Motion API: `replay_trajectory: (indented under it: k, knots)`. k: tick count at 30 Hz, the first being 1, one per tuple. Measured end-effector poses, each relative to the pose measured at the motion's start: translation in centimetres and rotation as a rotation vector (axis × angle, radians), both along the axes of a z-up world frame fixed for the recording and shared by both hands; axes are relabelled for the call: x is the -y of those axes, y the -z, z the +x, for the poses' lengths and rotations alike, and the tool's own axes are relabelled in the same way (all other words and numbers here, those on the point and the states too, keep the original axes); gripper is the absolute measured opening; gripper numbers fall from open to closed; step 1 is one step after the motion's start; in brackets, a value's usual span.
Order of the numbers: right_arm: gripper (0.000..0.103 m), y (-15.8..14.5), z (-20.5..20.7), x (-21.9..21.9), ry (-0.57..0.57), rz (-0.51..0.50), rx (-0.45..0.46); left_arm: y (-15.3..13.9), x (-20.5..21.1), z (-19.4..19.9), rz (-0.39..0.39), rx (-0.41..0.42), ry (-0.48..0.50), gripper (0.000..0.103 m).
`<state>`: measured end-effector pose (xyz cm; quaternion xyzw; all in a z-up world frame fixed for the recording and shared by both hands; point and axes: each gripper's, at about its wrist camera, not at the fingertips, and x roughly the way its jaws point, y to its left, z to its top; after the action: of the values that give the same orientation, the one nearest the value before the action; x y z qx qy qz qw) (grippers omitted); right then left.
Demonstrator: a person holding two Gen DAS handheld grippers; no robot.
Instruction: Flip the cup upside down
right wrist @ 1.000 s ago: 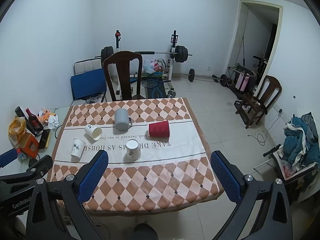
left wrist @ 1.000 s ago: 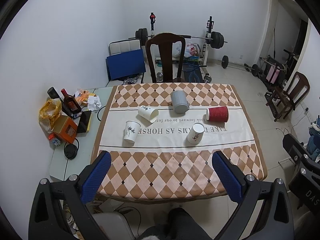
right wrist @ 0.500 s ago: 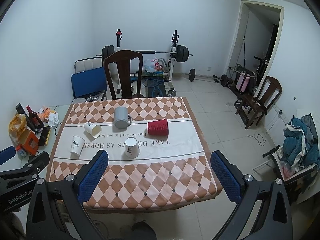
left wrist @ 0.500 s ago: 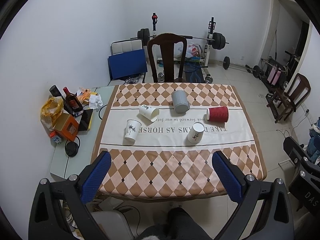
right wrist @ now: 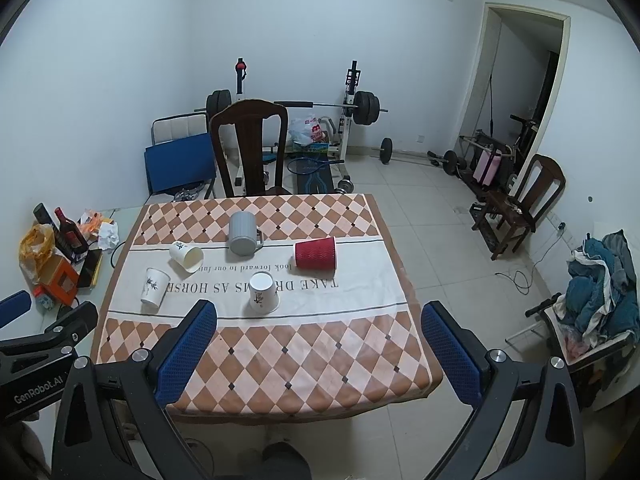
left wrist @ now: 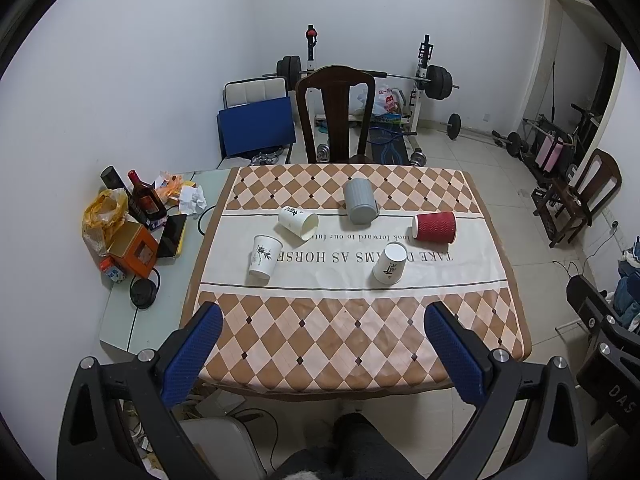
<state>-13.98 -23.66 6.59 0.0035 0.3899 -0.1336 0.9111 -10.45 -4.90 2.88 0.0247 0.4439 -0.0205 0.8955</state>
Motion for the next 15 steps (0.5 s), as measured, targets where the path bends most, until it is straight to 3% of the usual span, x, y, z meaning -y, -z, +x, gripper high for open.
replay_trajectory:
  k: [15]
  knots:
    - [0.103, -0.08, -0.21, 0.14, -0.005, -0.002, -0.001, 0.02, 0.01, -0.25, -0.001, 0.001, -0.003, 0.103]
